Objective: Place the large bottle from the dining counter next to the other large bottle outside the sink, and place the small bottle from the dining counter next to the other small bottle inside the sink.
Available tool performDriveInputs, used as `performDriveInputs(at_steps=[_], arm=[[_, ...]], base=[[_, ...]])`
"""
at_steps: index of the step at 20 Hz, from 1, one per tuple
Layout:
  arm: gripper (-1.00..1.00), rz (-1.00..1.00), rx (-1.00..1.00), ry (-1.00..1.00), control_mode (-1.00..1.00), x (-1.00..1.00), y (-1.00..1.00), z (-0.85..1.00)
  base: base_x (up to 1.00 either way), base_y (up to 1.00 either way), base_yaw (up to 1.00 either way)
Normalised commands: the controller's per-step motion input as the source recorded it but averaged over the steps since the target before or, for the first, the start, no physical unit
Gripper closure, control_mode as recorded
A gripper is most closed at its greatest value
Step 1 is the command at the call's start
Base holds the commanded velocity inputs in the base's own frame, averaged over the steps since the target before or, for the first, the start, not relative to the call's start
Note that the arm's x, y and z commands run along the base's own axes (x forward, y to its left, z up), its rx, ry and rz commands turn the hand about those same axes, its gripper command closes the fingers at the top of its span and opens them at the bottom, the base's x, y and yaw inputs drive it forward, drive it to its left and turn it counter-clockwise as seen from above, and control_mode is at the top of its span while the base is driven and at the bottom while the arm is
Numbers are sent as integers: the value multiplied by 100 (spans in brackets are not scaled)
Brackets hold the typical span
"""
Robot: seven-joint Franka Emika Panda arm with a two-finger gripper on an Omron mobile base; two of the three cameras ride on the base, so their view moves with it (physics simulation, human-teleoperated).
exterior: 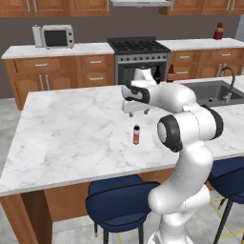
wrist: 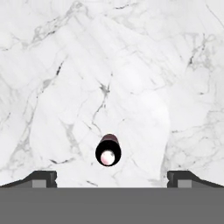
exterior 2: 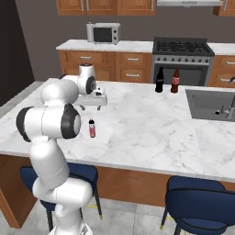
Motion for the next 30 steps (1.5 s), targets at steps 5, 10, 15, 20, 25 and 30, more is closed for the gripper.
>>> performDriveInputs(at_steps=[5, 10, 15, 20, 25, 30], arm=[[-100, 0, 0, 2, -100, 8, 0, -6], [-100, 0, 0, 0, -100, -24, 0, 2], [-100, 0, 0, 0, -100, -27, 0, 0], [-100, 0, 0, -2, -100, -17, 0, -1], [-100, 0, 0, -1, -100, 33, 0, -6], [-100, 0, 0, 0, -100, 31, 4, -5]], base=[[0, 0, 0], [0, 0, 0], [0, 0, 0], [0, 0, 0], [0, 0, 0], [0, 0, 0]])
